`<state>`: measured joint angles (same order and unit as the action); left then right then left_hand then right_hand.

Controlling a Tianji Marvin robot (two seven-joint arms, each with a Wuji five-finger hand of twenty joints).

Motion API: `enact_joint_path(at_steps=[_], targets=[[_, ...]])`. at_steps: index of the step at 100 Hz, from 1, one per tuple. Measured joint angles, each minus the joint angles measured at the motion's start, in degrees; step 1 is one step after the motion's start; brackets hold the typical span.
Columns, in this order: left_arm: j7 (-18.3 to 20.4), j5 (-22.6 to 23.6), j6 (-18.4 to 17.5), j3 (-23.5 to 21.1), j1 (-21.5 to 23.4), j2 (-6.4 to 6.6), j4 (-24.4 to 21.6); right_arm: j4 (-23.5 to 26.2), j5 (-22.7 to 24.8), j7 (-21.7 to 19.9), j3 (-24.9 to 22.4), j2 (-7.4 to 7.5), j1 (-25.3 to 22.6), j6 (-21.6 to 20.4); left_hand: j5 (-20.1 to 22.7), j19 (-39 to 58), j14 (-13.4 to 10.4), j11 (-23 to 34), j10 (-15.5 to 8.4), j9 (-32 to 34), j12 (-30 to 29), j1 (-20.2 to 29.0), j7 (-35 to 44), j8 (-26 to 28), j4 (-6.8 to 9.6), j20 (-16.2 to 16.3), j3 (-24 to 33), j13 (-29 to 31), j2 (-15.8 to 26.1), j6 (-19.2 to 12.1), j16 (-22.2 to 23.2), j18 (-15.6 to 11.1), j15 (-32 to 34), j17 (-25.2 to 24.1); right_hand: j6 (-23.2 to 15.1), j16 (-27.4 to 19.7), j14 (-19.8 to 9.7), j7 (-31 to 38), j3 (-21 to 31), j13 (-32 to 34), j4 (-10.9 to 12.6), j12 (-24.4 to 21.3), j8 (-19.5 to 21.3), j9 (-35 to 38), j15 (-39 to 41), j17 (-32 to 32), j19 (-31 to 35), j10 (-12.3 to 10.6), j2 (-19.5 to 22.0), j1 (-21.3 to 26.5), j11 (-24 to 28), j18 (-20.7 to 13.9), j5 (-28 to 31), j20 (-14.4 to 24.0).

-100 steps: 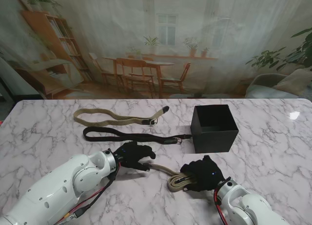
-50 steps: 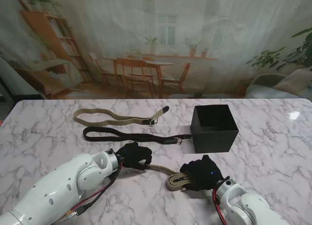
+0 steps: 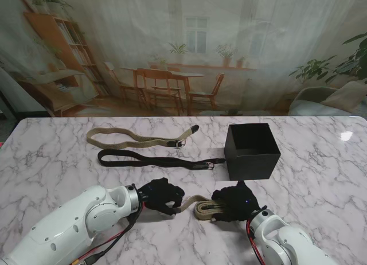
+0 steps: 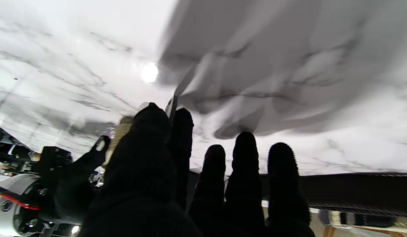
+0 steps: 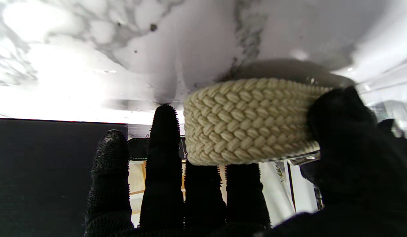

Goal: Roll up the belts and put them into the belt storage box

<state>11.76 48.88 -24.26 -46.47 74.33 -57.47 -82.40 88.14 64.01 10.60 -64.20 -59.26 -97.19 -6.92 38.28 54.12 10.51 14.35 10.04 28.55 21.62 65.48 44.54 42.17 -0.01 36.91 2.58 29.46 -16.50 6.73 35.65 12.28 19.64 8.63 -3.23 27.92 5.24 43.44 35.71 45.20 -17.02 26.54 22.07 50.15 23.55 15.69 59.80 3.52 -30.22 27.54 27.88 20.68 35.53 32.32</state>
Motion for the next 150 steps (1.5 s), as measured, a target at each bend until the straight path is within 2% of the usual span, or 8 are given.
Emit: enact_joint_path(at_steps=[23,41,57,70,80,99,116,150], targets=[[0.06,-5.20,-1.12,3.09,-0.99,-0.14,0.28,0.13,-0.42,-0.16,0.78,-0.14,0.32,1.20,0.00,0.00,-0.15,-0.01,-0.46,0.00,0.00,-0.01,-0.01,0.21,0.00,0.00,0.00,-0.02,0.00,0.01,0.19,0.03,-0.01,0.00,1.13,0.79,1.48,0.00,-0.25,0.35,0.02,0.42,-0.79,2.47,0.60,0.12,0.13,0.01,0.00,0.00,0.78,0.01,0.99,-0.01],[0.02,-8.37,-0.81,6.97,-3.70,-0.56,1.43,0.18,-1.14,-0.80,1.62,-0.09,1.05,2.11,0.60,-0.01,-1.03,0.29,3.67,0.04,0.66,-1.07,-0.72,0.60,0.00,0.00,0.00,-0.03,-0.01,0.25,0.32,0.03,-0.32,0.00,2.94,1.49,2.24,0.72,-0.49,1.11,1.34,0.58,-1.40,4.66,2.04,0.84,0.72,0.01,0.01,0.00,1.36,0.03,2.32,-0.02],[1.22,-10.12,-0.37,7.48,-4.38,-0.74,1.69,0.42,-1.30,-1.40,1.51,-0.09,1.05,2.27,0.78,-0.99,-1.07,0.38,4.86,0.05,1.95,-8.98,-15.45,-9.58,0.00,0.78,-0.13,-0.30,1.01,-0.68,0.65,0.63,-0.30,-0.21,3.83,1.49,1.88,0.80,-0.49,1.14,2.40,0.59,-1.93,4.37,1.85,0.89,1.10,0.01,0.02,0.00,1.39,0.04,2.33,-0.10],[3.29,-12.20,-0.32,7.22,-4.51,-0.72,1.48,0.85,-1.44,-2.05,1.14,-0.11,0.76,2.27,0.80,-1.01,-1.00,2.32,4.86,0.11,7.86,-11.67,-19.44,-11.52,0.00,1.39,-0.87,-0.79,3.39,-1.56,1.31,0.75,-0.60,-0.57,4.05,0.41,1.64,0.76,-0.45,1.14,3.11,0.59,-2.06,4.36,1.18,0.90,1.22,0.01,0.02,0.00,1.40,0.04,2.33,-0.63],[3.64,-12.93,-0.19,7.31,-4.56,-0.68,1.45,1.23,-1.52,-2.61,0.94,-0.11,0.53,2.27,0.81,-1.01,-1.00,2.87,4.73,0.78,9.07,-12.35,-19.74,-12.83,0.00,1.42,-1.69,-0.79,4.97,-1.68,1.75,0.82,-0.62,-0.62,4.79,0.30,1.64,0.14,-0.39,1.11,3.31,0.59,-2.06,4.29,0.18,0.90,1.22,0.01,0.53,0.00,1.40,0.04,2.33,-0.73],[4.47,-13.18,0.43,7.43,-4.75,-0.60,1.08,1.94,-1.96,-4.01,0.41,-0.07,0.15,2.04,0.81,-1.02,-1.21,2.88,4.42,0.84,9.62,-12.69,-22.51,-15.07,0.00,2.11,-2.14,-0.79,8.58,-2.22,1.73,0.82,-0.83,-0.62,6.88,-0.37,1.69,-8.41,2.06,0.10,8.65,0.59,1.05,1.72,-0.32,0.55,1.22,0.97,3.35,-2.29,1.25,0.11,2.28,-1.27],[5.40,-11.58,1.35,7.38,-4.74,-0.49,0.10,3.56,-2.72,-6.90,-0.96,-0.07,-1.05,1.44,-0.80,-1.02,-1.89,2.92,2.16,3.04,9.65,-13.62,-28.32,-17.52,0.00,2.24,-2.25,-0.80,9.94,-2.50,2.33,0.83,-0.85,-0.58,9.23,-0.76,2.54,-16.83,3.32,-3.96,10.93,-0.04,0.74,-6.38,-1.54,-1.34,1.21,3.10,7.69,-2.54,-0.06,0.13,-3.95,-1.36],[6.37,-10.18,2.69,8.12,-5.44,-0.41,-0.62,5.12,-6.49,-9.31,-3.13,-0.29,-3.23,0.41,-2.99,-1.02,-2.87,2.95,-0.39,4.24,9.68,-13.50,-32.46,-19.30,0.01,2.80,-2.25,-0.81,10.67,-1.31,4.76,0.84,-0.88,-0.50,12.07,-2.66,2.48,-23.19,-2.07,-9.49,11.10,-4.24,-2.14,-14.96,-2.94,-4.20,-0.55,6.44,13.54,-7.41,-2.87,0.16,-8.32,-1.38]])
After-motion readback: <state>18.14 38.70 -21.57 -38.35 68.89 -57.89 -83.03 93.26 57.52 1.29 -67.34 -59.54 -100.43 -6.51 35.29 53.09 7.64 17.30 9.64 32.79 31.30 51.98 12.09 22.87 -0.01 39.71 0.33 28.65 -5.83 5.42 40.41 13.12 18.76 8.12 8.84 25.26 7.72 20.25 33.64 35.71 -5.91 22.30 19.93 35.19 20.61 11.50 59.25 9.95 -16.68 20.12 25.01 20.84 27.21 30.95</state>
